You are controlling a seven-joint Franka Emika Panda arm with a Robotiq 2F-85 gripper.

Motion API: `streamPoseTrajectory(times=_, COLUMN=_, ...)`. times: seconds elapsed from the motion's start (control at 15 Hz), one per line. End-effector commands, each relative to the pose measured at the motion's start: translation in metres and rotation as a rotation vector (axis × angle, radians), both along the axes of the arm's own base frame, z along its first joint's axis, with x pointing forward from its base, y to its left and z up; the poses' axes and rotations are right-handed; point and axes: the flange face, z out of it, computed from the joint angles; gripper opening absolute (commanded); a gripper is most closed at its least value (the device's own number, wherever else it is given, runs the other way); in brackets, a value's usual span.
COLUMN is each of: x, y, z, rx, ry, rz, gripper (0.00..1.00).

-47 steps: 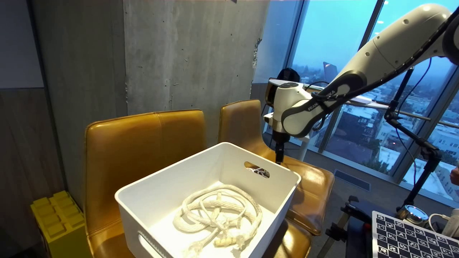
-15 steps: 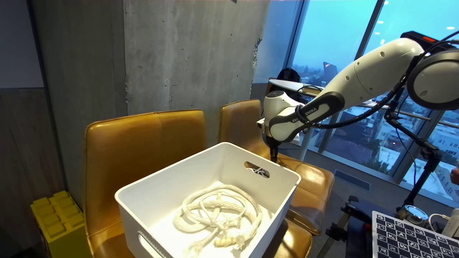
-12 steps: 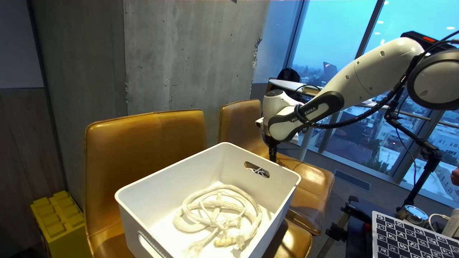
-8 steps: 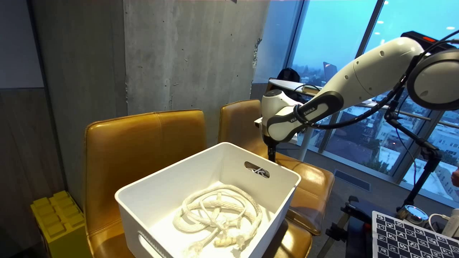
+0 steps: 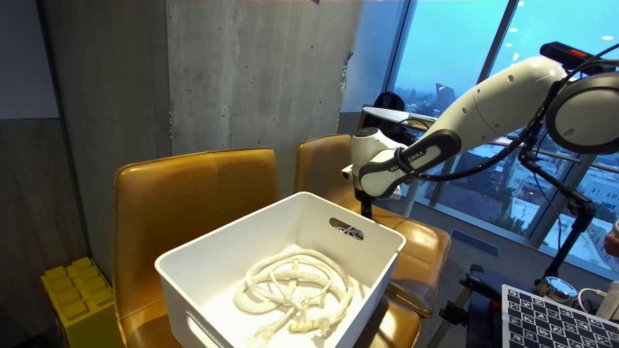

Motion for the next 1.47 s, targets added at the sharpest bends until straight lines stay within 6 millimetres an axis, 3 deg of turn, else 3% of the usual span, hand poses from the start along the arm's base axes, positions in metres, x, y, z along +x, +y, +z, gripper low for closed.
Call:
streamPoseTrajectory(times=0.0, x=0.009, y=0.008, z=-0.003, rx=-0.009, ry=0.023, rz=0.035, gripper=1.00)
streamPoseTrajectory(times=0.33, x=0.016, y=0.017, z=-0.009, rx=-0.001, ry=0.052, rz=0.052, gripper=0.97)
streamPoseTrajectory(times=0.47, x=0.018, y=0.020, z=-0.011, rx=0.005, ry=0.073, rz=0.052, gripper=0.72)
streamPoseTrajectory(times=1.07, x=0.024, y=0.022, z=-0.003, rx=-0.017, ry=0.120, rz=0.068, gripper=0.05)
streamPoseTrajectory(times=1.2, x=0.026, y=0.026, z=0.006, rx=-0.025, ry=0.114, rz=0.086, gripper=0.00)
streamPoseTrajectory(times=1.4, x=0.029, y=0.032, z=0.015, rx=-0.042, ry=0.111, rz=0.105, gripper=0.01)
